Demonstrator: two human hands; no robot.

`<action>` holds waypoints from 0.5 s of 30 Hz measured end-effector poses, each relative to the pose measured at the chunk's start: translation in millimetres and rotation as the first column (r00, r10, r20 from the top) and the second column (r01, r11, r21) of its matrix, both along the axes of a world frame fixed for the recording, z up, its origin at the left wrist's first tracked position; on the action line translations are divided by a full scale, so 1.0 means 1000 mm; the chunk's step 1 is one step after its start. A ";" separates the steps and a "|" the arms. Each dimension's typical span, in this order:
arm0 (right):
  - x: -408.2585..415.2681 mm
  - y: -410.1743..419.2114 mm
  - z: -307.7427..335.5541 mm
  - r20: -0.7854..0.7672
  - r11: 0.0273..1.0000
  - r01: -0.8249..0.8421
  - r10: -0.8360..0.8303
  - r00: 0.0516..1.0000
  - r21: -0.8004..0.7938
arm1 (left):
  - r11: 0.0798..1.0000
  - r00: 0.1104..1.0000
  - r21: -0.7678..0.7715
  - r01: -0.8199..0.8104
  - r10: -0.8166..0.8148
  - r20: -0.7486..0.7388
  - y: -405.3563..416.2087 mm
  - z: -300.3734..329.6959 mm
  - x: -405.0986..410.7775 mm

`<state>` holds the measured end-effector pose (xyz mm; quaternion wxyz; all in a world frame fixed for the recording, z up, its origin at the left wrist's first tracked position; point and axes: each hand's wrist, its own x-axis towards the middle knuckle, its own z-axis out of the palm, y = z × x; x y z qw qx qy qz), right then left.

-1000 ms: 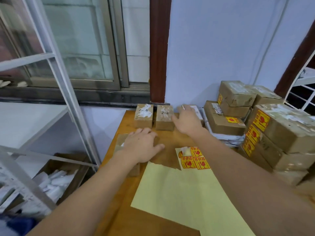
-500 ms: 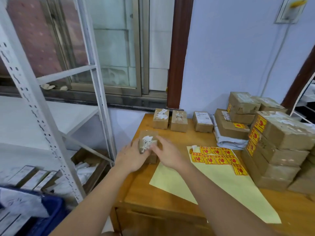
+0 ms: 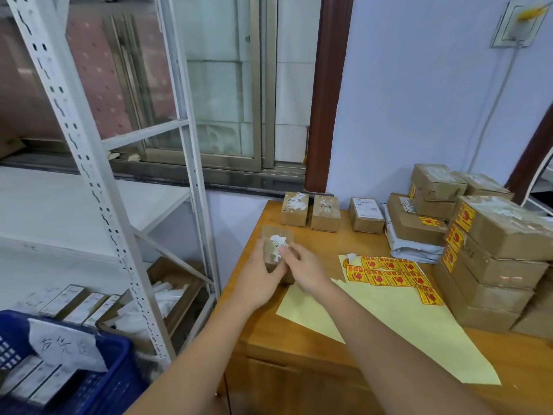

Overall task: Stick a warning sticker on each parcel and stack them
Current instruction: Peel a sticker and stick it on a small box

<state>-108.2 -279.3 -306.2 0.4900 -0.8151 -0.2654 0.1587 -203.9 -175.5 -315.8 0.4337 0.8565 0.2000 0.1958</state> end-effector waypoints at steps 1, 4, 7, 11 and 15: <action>-0.002 -0.005 0.003 -0.030 0.999 0.009 -0.007 1.000 0.053 | 1.000 0.998 -0.024 0.009 -0.007 0.059 -0.006 0.001 -0.002; -0.003 -0.022 0.009 -0.149 0.985 0.066 -0.041 0.988 0.163 | 1.000 0.994 -0.024 0.019 -0.016 0.111 -0.021 0.003 -0.008; -0.001 -0.041 0.014 -0.326 0.972 0.090 -0.015 0.945 0.216 | 0.997 0.987 0.001 0.072 -0.071 0.142 -0.038 0.006 -0.013; 0.001 -0.060 0.012 -0.429 0.952 0.151 -0.023 0.903 0.266 | 0.982 0.967 0.051 0.181 -0.187 0.171 -0.053 0.006 -0.014; 0.001 -0.073 0.005 -0.490 0.914 0.201 -0.003 0.872 0.351 | 0.972 0.959 -0.104 0.211 -0.185 0.215 -0.057 0.005 -0.011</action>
